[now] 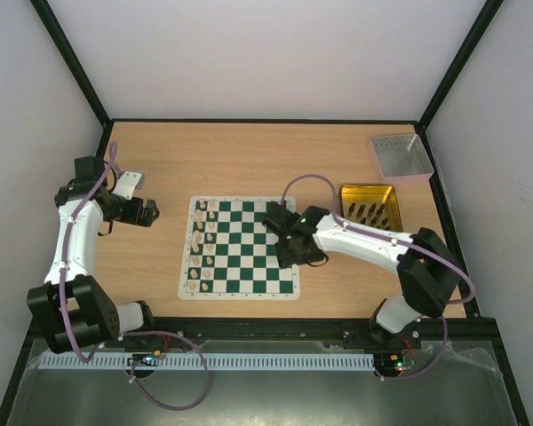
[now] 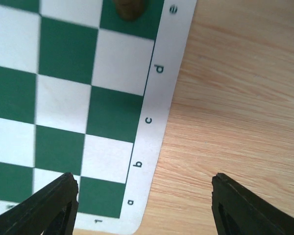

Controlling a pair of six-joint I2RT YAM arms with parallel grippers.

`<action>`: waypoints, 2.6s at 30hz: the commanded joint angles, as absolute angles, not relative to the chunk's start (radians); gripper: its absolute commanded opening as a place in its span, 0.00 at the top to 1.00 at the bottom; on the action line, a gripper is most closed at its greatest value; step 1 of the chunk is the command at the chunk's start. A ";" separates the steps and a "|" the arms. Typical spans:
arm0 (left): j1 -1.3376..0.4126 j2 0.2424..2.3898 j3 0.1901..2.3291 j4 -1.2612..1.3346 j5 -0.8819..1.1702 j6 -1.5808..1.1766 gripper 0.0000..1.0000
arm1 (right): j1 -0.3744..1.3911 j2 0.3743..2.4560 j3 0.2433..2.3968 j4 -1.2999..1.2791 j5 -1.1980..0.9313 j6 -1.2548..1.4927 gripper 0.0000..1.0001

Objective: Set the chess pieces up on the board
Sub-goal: Move the chessboard to the center of the board, then move the storage box to the center of the board.

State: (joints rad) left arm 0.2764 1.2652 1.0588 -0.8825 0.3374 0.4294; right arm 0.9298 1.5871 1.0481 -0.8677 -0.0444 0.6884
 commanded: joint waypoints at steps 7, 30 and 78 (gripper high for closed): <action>0.284 1.266 1.035 -0.906 0.375 0.460 0.01 | 0.646 1.450 1.145 -1.023 0.000 0.608 0.31; 0.282 1.283 0.994 -0.885 0.307 0.498 0.01 | 0.289 1.729 1.261 -0.832 -0.056 0.614 0.48; 0.281 1.308 0.958 -0.825 0.296 0.469 0.01 | 0.455 1.358 0.814 -0.744 -0.287 0.997 0.65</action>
State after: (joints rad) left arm 0.2764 1.3136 0.9745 -0.8257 0.3019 0.4683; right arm 0.4335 1.3930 0.8154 -0.7277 -0.2462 0.8963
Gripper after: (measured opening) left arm 0.990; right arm 0.357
